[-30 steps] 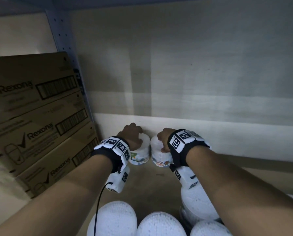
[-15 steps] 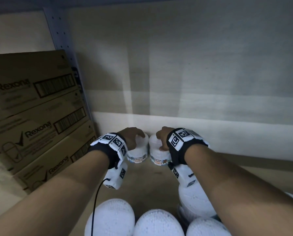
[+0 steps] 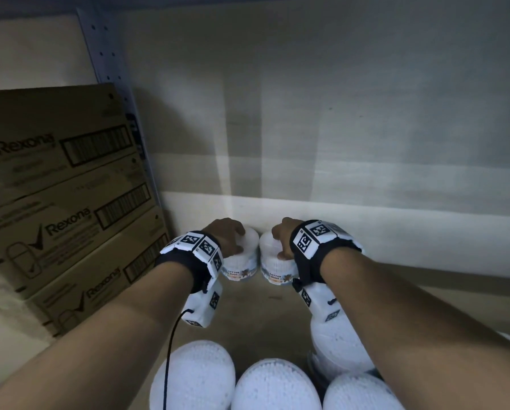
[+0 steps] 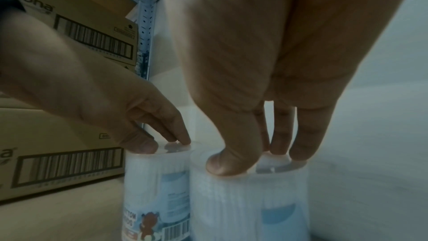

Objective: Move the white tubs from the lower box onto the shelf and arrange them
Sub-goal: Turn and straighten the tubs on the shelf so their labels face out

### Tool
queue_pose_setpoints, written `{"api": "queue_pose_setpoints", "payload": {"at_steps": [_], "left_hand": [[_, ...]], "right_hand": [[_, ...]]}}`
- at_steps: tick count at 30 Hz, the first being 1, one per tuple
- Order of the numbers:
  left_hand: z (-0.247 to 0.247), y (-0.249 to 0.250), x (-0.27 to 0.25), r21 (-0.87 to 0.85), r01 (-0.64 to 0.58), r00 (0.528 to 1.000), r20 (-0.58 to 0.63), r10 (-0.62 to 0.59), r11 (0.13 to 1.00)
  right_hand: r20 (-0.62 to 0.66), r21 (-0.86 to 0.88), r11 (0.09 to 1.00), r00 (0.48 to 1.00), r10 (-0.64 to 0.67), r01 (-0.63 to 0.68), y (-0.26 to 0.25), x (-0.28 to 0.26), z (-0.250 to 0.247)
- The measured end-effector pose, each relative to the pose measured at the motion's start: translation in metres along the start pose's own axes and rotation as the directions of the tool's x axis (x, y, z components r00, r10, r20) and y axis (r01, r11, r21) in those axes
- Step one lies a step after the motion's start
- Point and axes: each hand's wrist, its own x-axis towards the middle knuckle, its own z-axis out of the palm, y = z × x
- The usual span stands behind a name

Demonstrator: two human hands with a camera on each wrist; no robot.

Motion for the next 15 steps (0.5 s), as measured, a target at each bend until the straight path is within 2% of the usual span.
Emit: {"api": "queue_pose_setpoints", "payload": {"at_steps": [5, 10, 15], "left_hand": [[-0.003, -0.004, -0.001, 0.003, -0.053, 0.998, 0.039, 0.053, 0.999], [-0.003, -0.009, 0.0, -0.019, -0.09, 0.995, 0.045, 0.09, 0.996], [-0.002, -0.011, 0.002, 0.006, -0.115, 0.992, 0.053, 0.114, 0.993]], "right_hand": [[0.061, 0.108, 0.992, 0.997, 0.053, -0.059, 0.002, -0.007, -0.009], [0.03, 0.012, 1.0, 0.999, 0.016, -0.016, 0.0, -0.007, -0.004], [0.053, 0.015, 1.0, 0.998, 0.017, -0.018, 0.003, -0.011, -0.007]]}}
